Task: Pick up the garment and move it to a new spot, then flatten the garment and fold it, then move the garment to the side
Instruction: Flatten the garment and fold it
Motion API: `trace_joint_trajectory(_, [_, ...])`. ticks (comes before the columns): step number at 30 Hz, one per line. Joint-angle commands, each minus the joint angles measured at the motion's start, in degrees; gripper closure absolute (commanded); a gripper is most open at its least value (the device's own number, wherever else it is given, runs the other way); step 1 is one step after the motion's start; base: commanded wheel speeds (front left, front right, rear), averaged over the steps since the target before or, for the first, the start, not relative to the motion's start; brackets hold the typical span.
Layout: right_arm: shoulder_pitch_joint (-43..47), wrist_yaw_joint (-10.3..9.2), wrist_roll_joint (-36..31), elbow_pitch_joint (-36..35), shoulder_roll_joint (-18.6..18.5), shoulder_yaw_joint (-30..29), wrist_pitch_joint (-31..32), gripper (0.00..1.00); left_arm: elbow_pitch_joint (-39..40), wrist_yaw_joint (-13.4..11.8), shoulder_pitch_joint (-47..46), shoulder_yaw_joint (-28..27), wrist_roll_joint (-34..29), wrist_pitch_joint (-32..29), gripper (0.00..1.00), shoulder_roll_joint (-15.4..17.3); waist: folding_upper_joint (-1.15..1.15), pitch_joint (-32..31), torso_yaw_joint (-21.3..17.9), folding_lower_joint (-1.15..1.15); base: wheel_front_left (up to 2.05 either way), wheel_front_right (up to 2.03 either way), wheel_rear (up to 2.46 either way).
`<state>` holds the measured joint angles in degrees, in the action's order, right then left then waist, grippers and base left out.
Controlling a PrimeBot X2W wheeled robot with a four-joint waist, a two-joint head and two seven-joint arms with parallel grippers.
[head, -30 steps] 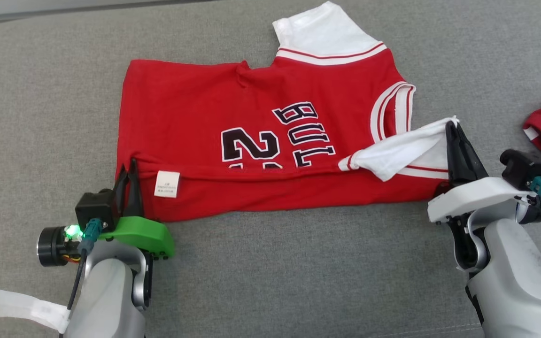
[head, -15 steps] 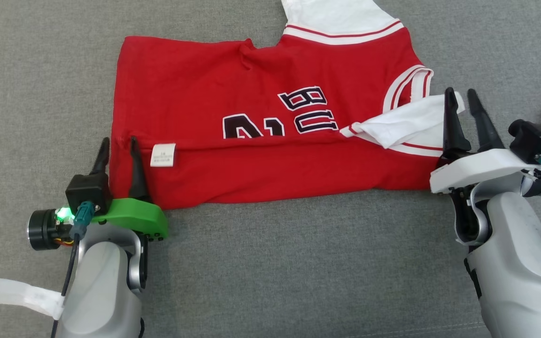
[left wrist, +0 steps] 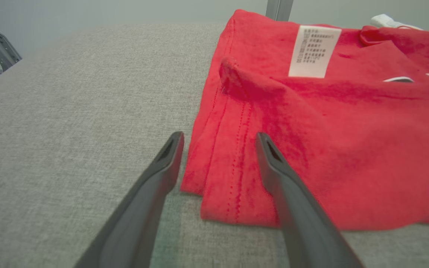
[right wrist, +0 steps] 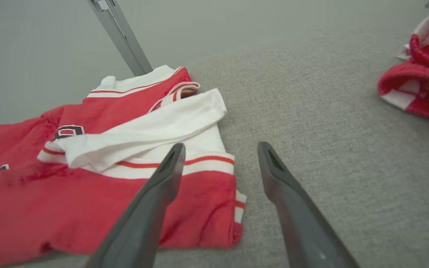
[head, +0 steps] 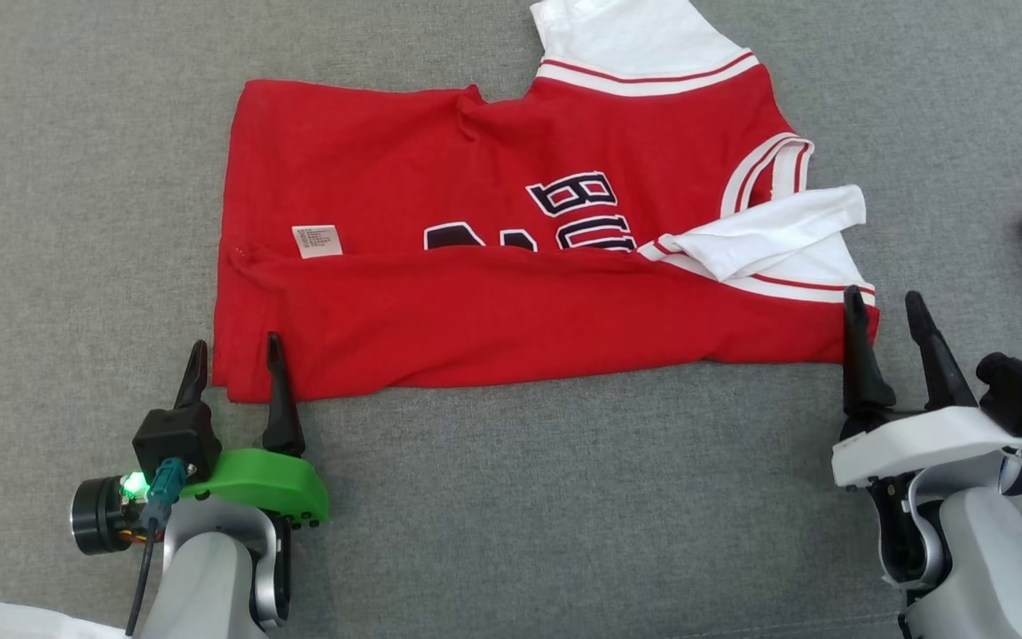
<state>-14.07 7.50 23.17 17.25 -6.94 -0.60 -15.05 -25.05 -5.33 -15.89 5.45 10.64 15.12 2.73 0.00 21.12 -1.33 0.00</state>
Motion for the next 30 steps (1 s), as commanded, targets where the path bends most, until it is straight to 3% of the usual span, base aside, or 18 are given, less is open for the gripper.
trace_joint_trajectory(1, [1.07,-0.02,0.22,0.11,-0.15,0.47,-0.15,0.0,-0.08,-0.38,0.43,-0.08,0.42,0.01,0.0,0.34,0.0,0.02,-0.16,0.0,0.0,0.0,0.0])
trace_joint_trajectory(10, [0.91,-0.03,0.23,6.77,-1.32,3.76,-0.13,0.0,-1.43,-0.5,-0.3,0.8,0.92,0.01,0.0,0.34,0.0,-0.56,0.12,0.0,0.0,0.0,0.0])
trace_joint_trajectory(11, [0.76,-0.03,0.13,7.26,-1.49,4.12,-0.1,0.04,-1.95,-0.34,-0.36,0.76,1.15,0.0,0.0,0.34,0.0,-0.6,0.15,0.0,0.0,0.0,0.0])
trace_joint_trajectory(12, [0.47,-0.03,0.37,7.71,-1.57,4.57,-0.03,0.42,-2.42,-0.15,-0.58,0.8,1.22,0.01,0.0,0.33,0.0,-0.63,0.19,0.0,0.0,0.0,0.0])
trace_joint_trajectory(13, [0.21,-0.03,0.52,7.99,-1.75,4.99,-0.02,1.0,-2.86,-0.04,-0.79,0.73,1.42,0.01,0.0,0.33,0.0,-0.65,0.22,0.0,0.0,0.0,0.0])
trace_joint_trajectory(24, [-0.67,-0.06,2.04,6.72,-2.74,6.37,-0.07,1.0,-10.46,2.45,-1.15,1.65,4.41,-0.4,0.0,0.26,0.0,-0.8,-0.31,0.0,0.0,0.0,0.0])
trace_joint_trajectory(25, [-0.8,-0.06,2.02,6.42,-2.67,6.19,-0.08,1.0,-11.06,2.55,-1.39,1.75,4.53,-0.47,0.54,0.24,0.0,-0.76,-0.41,0.0,0.0,0.0,0.0])
trace_joint_trajectory(26, [-0.9,-0.06,1.94,6.24,-2.62,6.04,-0.08,1.0,-11.28,2.69,-1.6,1.82,4.62,-0.48,1.0,0.23,0.0,-0.73,-0.47,0.0,0.0,0.0,0.0])
trace_joint_trajectory(30, [-1.51,-0.06,2.48,5.01,-1.87,4.63,-0.08,1.0,-10.46,3.19,-1.92,2.09,5.18,-0.45,1.0,0.17,0.0,-1.05,-0.49,0.0,0.0,0.0,0.0])
